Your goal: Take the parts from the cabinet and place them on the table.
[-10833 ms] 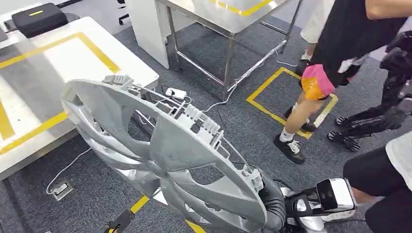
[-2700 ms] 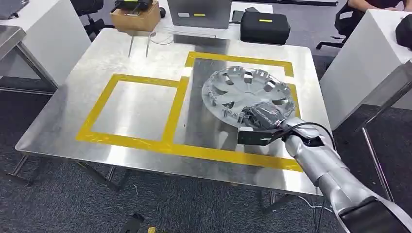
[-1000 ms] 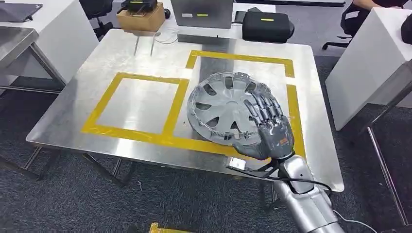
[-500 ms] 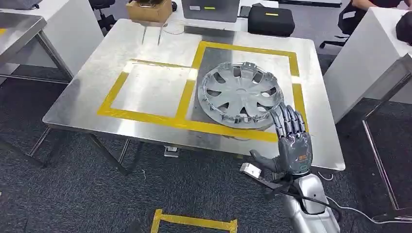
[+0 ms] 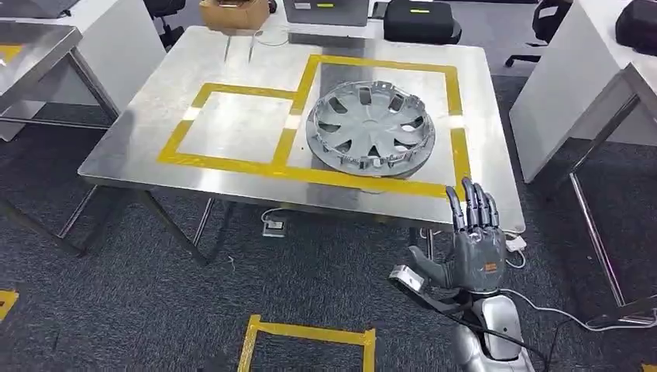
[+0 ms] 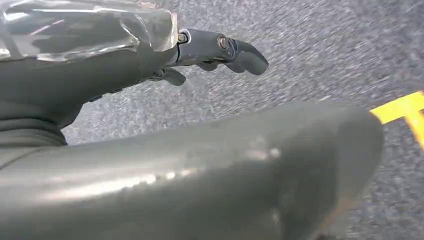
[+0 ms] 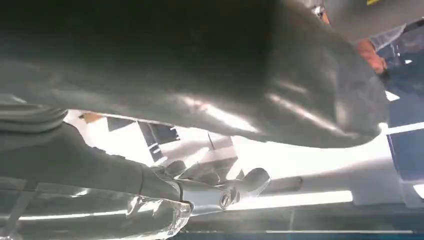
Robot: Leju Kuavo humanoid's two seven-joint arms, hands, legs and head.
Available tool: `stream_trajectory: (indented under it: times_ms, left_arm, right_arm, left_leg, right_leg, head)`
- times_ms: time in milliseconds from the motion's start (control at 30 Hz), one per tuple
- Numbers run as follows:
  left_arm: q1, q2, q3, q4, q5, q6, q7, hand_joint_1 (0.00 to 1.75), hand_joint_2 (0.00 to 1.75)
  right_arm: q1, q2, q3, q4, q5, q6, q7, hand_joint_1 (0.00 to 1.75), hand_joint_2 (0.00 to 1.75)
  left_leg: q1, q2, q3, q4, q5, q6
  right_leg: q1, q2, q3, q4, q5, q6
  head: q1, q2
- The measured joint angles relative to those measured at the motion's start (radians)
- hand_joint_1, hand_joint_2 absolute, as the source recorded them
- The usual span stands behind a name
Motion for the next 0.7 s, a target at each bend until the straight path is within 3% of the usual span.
stream_trajectory:
  times_ms: [33, 67, 100, 133, 167, 200, 233, 267, 300, 367, 400, 433, 467, 500, 533, 567, 600, 633, 667, 700]
  left_arm:
    - [-0.001, 0.000, 0.000, 0.000, 0.000, 0.000, 0.000, 0.00, 0.00]
    - [-0.002, 0.001, 0.000, -0.001, 0.000, 0.000, 0.000, 0.00, 0.00]
    - [-0.003, 0.002, 0.000, -0.002, 0.000, 0.000, 0.000, 0.00, 0.00]
    - [-0.006, 0.003, 0.000, -0.004, 0.000, 0.000, 0.000, 0.00, 0.00]
    - [-0.007, 0.003, 0.000, -0.006, 0.000, 0.000, 0.000, 0.00, 0.00]
    - [-0.005, 0.003, 0.000, -0.006, 0.000, 0.000, 0.000, 0.00, 0.00]
    - [-0.006, 0.003, 0.000, -0.006, 0.000, 0.000, 0.000, 0.00, 0.00]
    - [-0.006, 0.004, 0.000, -0.006, 0.000, 0.000, 0.000, 0.00, 0.00]
    - [-0.007, 0.003, 0.000, -0.006, 0.000, 0.000, 0.000, 0.00, 0.00]
    - [-0.009, 0.005, 0.000, -0.008, 0.003, 0.001, 0.000, 0.00, 0.00]
    - [-0.008, 0.005, 0.000, -0.008, 0.004, 0.000, -0.002, 0.00, 0.00]
    - [-0.008, 0.004, 0.000, -0.008, 0.009, 0.000, -0.003, 0.00, 0.00]
    - [-0.008, 0.003, 0.000, -0.008, 0.012, 0.000, -0.005, 0.00, 0.00]
    - [-0.007, 0.004, 0.000, -0.008, 0.014, 0.000, -0.006, 0.00, 0.00]
    - [-0.007, 0.004, 0.000, -0.007, 0.017, 0.000, -0.006, 0.00, 0.00]
    - [-0.008, 0.004, 0.000, -0.007, 0.022, 0.000, -0.006, 0.00, 0.00]
    - [-0.008, 0.004, 0.000, -0.007, 0.024, 0.000, -0.006, 0.00, 0.00]
    - [-0.008, 0.004, 0.000, -0.007, 0.034, 0.000, -0.006, 0.00, 0.00]
    - [-0.009, 0.004, 0.000, -0.007, 0.042, -0.002, -0.008, 0.00, 0.00]
    - [-0.009, 0.006, 0.000, -0.005, 0.050, -0.007, -0.013, 0.00, 0.00]
  right_arm:
    - [0.002, 0.001, -0.001, 0.000, 0.000, 0.000, 0.000, 0.00, 0.00]
    - [0.003, 0.002, -0.002, 0.000, 0.000, 0.000, 0.000, 0.00, 0.00]
    - [0.002, 0.003, -0.003, 0.000, 0.000, 0.000, 0.000, 0.00, 0.00]
    - [0.003, 0.005, -0.003, 0.000, 0.000, 0.000, 0.000, 0.00, 0.00]
    - [0.001, 0.005, -0.005, 0.000, 0.000, 0.000, 0.000, 0.00, 0.00]
    - [0.001, 0.005, -0.007, 0.000, 0.000, 0.000, 0.000, 0.00, 0.00]
    - [0.000, 0.006, -0.007, 0.000, 0.000, 0.000, 0.000, 0.00, 0.00]
    - [0.003, 0.008, -0.008, 0.000, 0.000, 0.000, 0.000, 0.00, 0.00]
    - [0.006, 0.006, -0.010, 0.000, -0.001, 0.000, 0.000, 0.00, 0.00]
    - [0.008, 0.006, -0.012, 0.001, -0.017, 0.000, 0.008, 0.00, 0.00]
    - [0.010, 0.006, -0.015, 0.004, -0.036, 0.000, 0.018, 0.00, 0.00]
    - [0.011, 0.005, -0.019, 0.010, -0.054, 0.000, 0.027, 0.00, 0.00]
    - [0.014, 0.005, -0.025, 0.020, -0.073, 0.000, 0.034, 0.00, 0.00]
    - [0.018, 0.005, -0.031, 0.036, -0.099, 0.000, 0.041, 0.00, 0.00]
    - [0.022, 0.005, -0.037, 0.057, -0.134, 0.000, 0.050, 0.00, 0.00]
    - [0.024, 0.005, -0.041, 0.076, -0.165, 0.000, 0.058, 0.00, 0.00]
    - [0.024, 0.005, -0.042, 0.104, -0.205, 0.000, 0.069, 0.00, 0.00]
    - [0.019, 0.005, -0.042, 0.145, -0.274, 0.001, 0.081, 0.00, 0.00]
    - [0.012, 0.007, -0.041, 0.185, -0.343, 0.004, 0.089, 0.00, 0.00]
    - [0.007, 0.011, -0.040, 0.231, -0.421, 0.010, 0.094, 0.00, 0.00]
  left_leg:
    - [0.003, 0.000, 0.041, -0.039, 0.036, -0.001]
    - [0.005, 0.000, 0.108, -0.122, 0.069, 0.001]
    - [0.006, -0.001, 0.185, -0.222, 0.073, 0.005]
    - [0.004, -0.004, 0.246, -0.314, 0.031, 0.011]
    - [-0.001, -0.008, 0.264, -0.342, 0.026, 0.023]
    - [-0.007, -0.007, 0.246, -0.338, 0.035, 0.033]
    - [-0.012, -0.006, 0.244, -0.338, 0.037, 0.039]
    - [-0.014, -0.005, 0.238, -0.343, 0.048, 0.052]
    - [-0.005, 0.000, 0.228, -0.353, 0.070, 0.065]
    - [-0.008, 0.005, 0.194, -0.353, 0.099, 0.080]
    - [-0.010, 0.006, 0.176, -0.352, 0.113, 0.082]
    - [-0.013, 0.007, 0.161, -0.351, 0.126, 0.083]
    - [-0.015, 0.007, 0.143, -0.350, 0.142, 0.083]
    - [-0.017, 0.007, 0.125, -0.349, 0.155, 0.082]
    - [-0.018, 0.007, 0.107, -0.348, 0.168, 0.081]
    - [-0.019, 0.006, 0.092, -0.347, 0.179, 0.078]
    - [-0.021, 0.006, 0.079, -0.344, 0.189, 0.075]
    - [-0.021, 0.006, 0.070, -0.340, 0.199, 0.072]
    - [-0.026, 0.006, 0.063, -0.338, 0.208, 0.065]
    - [-0.024, 0.009, 0.065, -0.346, 0.220, 0.057]
  right_leg:
    - [-0.001, 0.000, -0.014, 0.002, 0.011, 0.004]
    - [-0.001, 0.001, -0.028, 0.004, 0.020, 0.009]
    - [-0.001, 0.002, -0.036, 0.005, 0.031, 0.014]
    - [0.002, 0.002, -0.041, 0.006, 0.038, 0.023]
    - [0.004, 0.001, -0.041, 0.005, 0.047, 0.029]
    - [0.003, -0.001, -0.036, -0.001, 0.057, 0.037]
    - [-0.001, -0.001, -0.038, -0.004, 0.065, 0.045]
    - [0.001, 0.001, -0.039, -0.011, 0.077, 0.052]
    - [-0.003, 0.001, -0.049, -0.008, 0.073, 0.053]
    - [-0.002, 0.001, -0.094, 0.082, -0.040, 0.028]
    - [-0.002, 0.001, -0.119, 0.167, -0.100, 0.022]
    - [-0.002, 0.001, -0.138, 0.250, -0.139, 0.022]
    - [-0.002, 0.001, -0.145, 0.322, -0.152, 0.032]
    - [-0.001, 0.001, -0.134, 0.344, -0.138, 0.044]
    - [0.000, 0.001, -0.100, 0.323, -0.107, 0.056]
    - [0.000, 0.001, -0.047, 0.263, -0.079, 0.064]
    - [0.002, 0.001, 0.020, 0.174, -0.067, 0.060]
    - [0.006, 0.001, 0.106, 0.054, -0.094, 0.041]
    - [0.012, -0.001, 0.159, -0.033, -0.123, 0.029]
    - [0.015, 0.000, 0.145, -0.020, -0.116, 0.028]
  head:
    - [0.000, 0.000]
    - [0.000, 0.000]
    - [0.000, 0.000]
    - [-0.001, 0.000]
    - [0.004, 0.000]
    - [0.006, 0.000]
    - [-0.001, 0.000]
    - [0.002, 0.000]
    - [0.002, 0.000]
    - [0.004, 0.000]
    - [0.004, 0.000]
    - [0.004, 0.000]
    - [0.004, 0.000]
    - [0.004, 0.000]
    - [0.004, 0.000]
    - [0.004, 0.000]
    - [0.004, 0.000]
    - [0.004, 0.000]
    - [0.004, 0.000]
    - [0.000, 0.000]
